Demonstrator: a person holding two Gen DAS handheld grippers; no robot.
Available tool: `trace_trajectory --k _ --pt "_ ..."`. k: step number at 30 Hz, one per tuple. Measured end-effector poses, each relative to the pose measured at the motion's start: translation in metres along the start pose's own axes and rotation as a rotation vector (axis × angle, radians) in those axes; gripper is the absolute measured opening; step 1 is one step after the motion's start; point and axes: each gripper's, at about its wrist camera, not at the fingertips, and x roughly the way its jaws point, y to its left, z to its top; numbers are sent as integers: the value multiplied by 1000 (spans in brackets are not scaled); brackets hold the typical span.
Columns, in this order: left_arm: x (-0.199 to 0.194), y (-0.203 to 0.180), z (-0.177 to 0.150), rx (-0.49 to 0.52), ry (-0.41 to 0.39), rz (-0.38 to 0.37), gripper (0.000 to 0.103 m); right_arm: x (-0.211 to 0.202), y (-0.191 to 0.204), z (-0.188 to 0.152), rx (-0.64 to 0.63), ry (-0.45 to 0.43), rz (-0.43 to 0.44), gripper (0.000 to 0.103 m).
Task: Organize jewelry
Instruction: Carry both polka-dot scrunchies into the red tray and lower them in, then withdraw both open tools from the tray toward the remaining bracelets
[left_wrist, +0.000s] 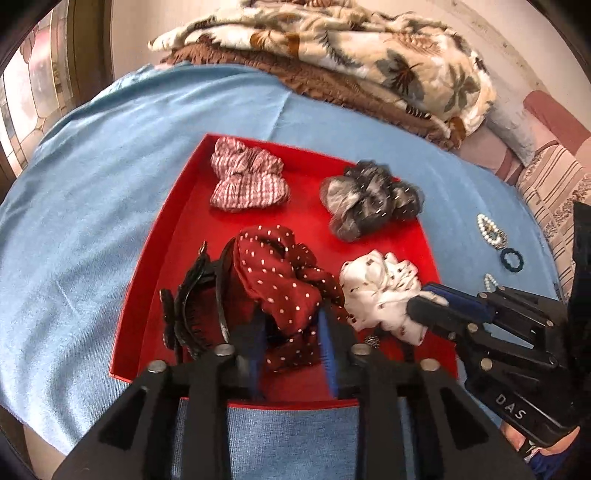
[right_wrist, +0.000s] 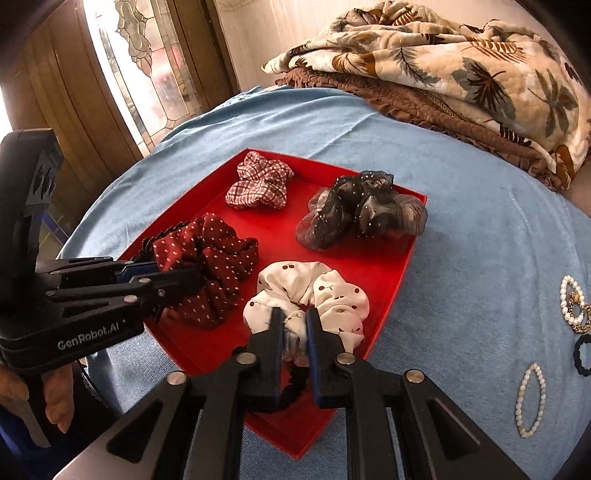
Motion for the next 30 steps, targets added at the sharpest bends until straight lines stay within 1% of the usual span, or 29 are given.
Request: trace_trajectory --k 1,2,3,7,10,12,16,18,21,24,26,30 --pt "-3 -1 -1 4 -19 -1 44 -4 0 0 6 -13 3 30" --pt "-6 -2 -1 6 -35 1 51 -6 -1 1 9 -21 3 41" --pt "-9 -3 -1 7 -53 1 52 -9 -1 1 13 -33 2 48" --pt "-17 -1 -1 -12 -110 -1 53 -23 -4 1 28 -62 11 49" --pt "-26 1 0 -31 -179 36 54 -37 -10 -5 29 -84 2 53" --pt "-32 1 0 -43 -228 62 58 -52 -20 -12 31 -100 -16 59" --pt "-44 -4 -3 -41 -297 100 59 -82 -57 -36 66 -109 -76 61" --pt "-49 -9 -5 -39 -298 111 59 -97 -83 -50 98 -104 -125 62" --pt "-60 -26 -8 -28 -285 60 59 -119 -131 -76 179 -92 -208 62" --pt "-70 -53 -7 -3 -267 47 59 -140 -182 -99 277 -78 -288 62" --pt "-74 -81 -4 41 -248 15 59 -153 -216 -110 354 -87 -315 62" --pt "-66 -136 3 134 -194 -43 60 -164 -259 -116 438 -114 -331 62"
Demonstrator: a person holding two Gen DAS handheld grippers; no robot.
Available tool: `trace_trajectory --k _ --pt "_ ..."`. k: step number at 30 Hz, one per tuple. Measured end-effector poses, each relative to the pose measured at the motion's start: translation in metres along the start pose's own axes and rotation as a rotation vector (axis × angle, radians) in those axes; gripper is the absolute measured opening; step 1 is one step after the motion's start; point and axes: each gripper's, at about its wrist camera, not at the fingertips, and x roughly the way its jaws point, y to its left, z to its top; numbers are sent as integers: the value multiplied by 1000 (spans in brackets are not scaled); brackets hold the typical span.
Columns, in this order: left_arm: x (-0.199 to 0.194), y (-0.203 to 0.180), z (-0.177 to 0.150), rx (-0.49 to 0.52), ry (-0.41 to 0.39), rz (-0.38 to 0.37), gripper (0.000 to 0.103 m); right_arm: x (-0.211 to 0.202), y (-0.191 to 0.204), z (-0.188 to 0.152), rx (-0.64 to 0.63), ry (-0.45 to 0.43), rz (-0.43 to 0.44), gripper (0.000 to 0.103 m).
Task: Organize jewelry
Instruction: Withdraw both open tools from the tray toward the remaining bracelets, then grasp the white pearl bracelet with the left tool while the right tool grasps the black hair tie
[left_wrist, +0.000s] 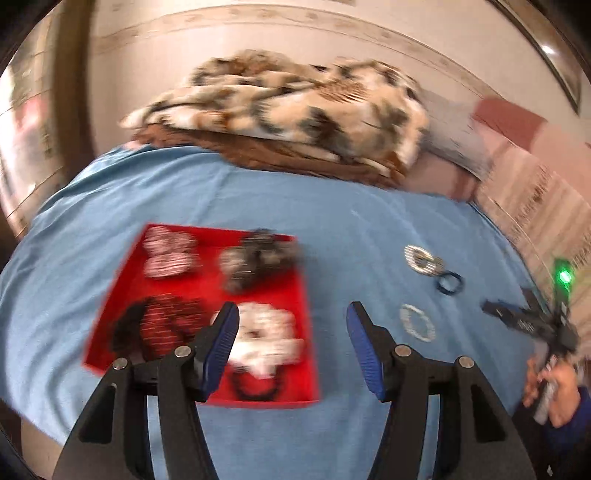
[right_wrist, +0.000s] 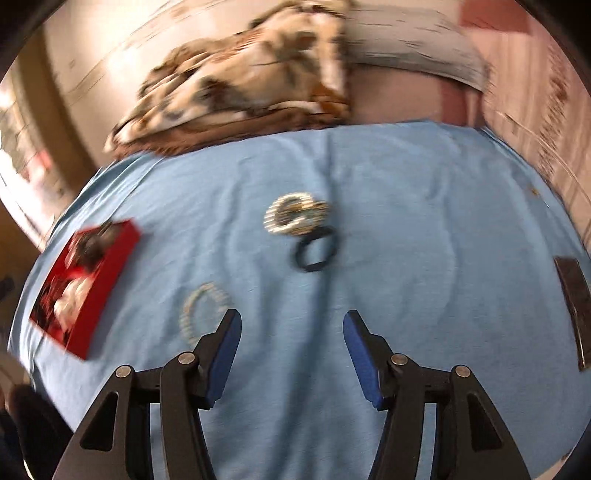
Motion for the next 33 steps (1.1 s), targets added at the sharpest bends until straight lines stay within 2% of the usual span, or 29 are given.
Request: trace_trajectory --k 7,12,16,18,23,27,29,32,33 --pt "62 -90 -1 151 127 -66 60 35 -16 23 28 -9 38 62" --pt "124 -116 -6 113 259 -122 60 61 -19 30 0 6 51 62" --pt "160 -123 -7 55 319 -166 51 71 -22 33 -2 6 61 60" --pt "170 -126 -7 43 326 -168 51 73 -24 35 1 5 68 55" --pt "189 -139 -13 68 351 -178 48 77 -25 39 14 4 89 52" --pt "190 -147 -14 96 334 -175 47 83 -27 43 39 13 104 49" --pt "191 -151 -16 107 325 -157 39 86 -29 43 51 21 107 46" --pt "190 -159 -21 163 298 -93 18 91 -31 43 62 33 110 37" --pt "189 -159 -21 170 294 -88 16 92 -32 42 62 38 112 34"
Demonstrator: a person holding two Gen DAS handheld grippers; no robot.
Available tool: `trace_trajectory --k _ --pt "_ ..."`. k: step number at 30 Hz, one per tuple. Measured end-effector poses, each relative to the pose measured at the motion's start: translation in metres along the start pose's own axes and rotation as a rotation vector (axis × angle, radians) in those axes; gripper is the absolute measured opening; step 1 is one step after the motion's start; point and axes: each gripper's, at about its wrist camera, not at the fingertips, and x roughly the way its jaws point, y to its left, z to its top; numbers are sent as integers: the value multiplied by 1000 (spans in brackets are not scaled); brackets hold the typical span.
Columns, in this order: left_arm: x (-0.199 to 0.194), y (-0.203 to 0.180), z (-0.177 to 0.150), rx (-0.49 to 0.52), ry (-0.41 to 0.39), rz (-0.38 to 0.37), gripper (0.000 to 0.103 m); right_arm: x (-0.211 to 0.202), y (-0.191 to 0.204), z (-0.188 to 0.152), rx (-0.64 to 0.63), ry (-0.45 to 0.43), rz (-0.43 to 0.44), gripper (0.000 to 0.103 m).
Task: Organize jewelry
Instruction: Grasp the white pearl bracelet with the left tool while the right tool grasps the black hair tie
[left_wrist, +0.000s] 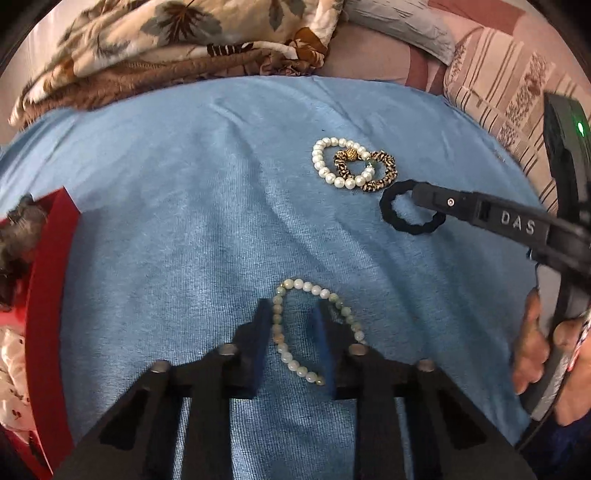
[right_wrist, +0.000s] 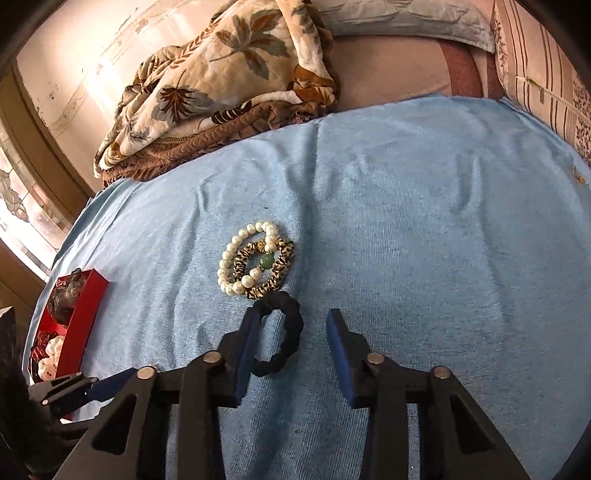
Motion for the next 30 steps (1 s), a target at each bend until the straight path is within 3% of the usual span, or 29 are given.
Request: trace_trajectory --k 2,3,6,16,30 --pt "-2 -1 0 3 -2 -3 5 2 -1 0 0 6 4 30" --pt "-2 0 0 2 0 -7 5 2 0 -1 -1 8 4 22" --pt "-6 0 1 -3 6 -30 5 3 0 -2 -1 9 5 12" --pt "-36 -5 -2 -15 -47 -57 5 -14 -1 -4 27 -37 10 11" --pt "-100 9 -12 -31 -161 -23 6 -31 7 -18 36 -63 6 11"
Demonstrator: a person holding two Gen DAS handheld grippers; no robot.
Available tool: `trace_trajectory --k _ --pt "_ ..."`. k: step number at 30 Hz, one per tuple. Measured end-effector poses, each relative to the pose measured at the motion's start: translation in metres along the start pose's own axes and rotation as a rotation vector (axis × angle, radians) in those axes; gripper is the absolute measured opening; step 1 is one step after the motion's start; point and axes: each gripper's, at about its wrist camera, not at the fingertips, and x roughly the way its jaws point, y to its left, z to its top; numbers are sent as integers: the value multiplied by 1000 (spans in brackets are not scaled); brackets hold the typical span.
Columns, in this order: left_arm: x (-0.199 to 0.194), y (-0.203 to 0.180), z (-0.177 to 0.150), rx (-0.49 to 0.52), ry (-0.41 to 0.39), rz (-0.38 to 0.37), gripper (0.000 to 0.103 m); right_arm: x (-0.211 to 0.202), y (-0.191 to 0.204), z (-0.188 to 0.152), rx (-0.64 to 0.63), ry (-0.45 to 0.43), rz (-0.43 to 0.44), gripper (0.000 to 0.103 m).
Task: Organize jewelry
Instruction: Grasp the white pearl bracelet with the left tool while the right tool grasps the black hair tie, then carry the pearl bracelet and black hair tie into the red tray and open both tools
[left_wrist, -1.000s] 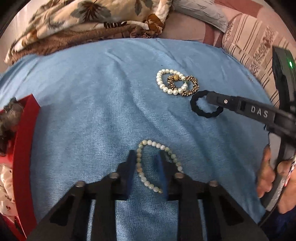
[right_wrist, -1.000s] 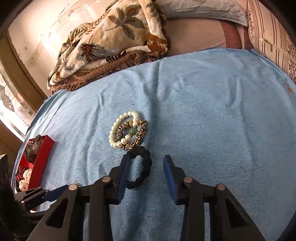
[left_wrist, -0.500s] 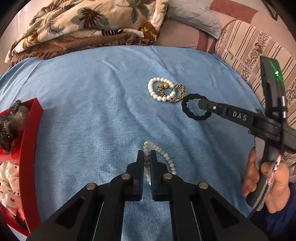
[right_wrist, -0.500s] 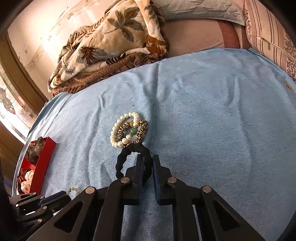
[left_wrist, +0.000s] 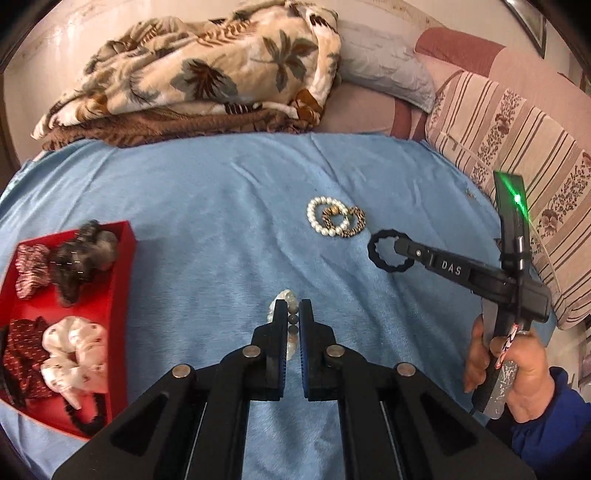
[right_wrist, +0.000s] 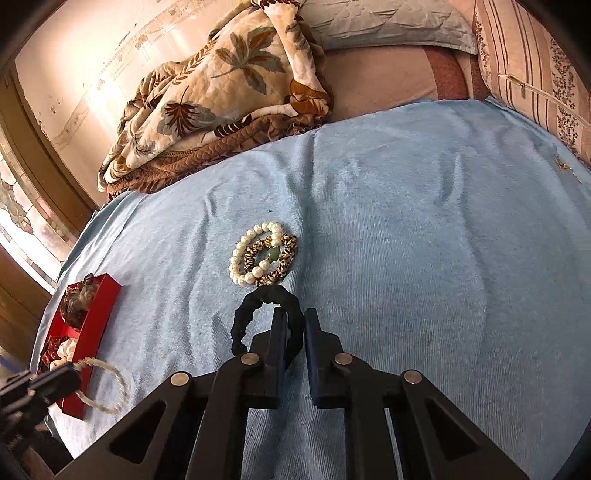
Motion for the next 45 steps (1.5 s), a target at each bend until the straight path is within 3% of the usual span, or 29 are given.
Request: trace_trajectory --k 12,25,40,45 --pt "-61 21 -15 -13 -101 87 6 -20 26 -20 -56 -23 3 11" --pt "-105 73 -31 -99 -168 161 6 -31 50 -59 -81 18 2 11" --pt "-134 166 -31 -185 -217 261 6 -40 144 -60 -227 34 91 11" --pt "-133 189 -26 -217 -225 254 6 -34 181 -59 -282 46 120 11"
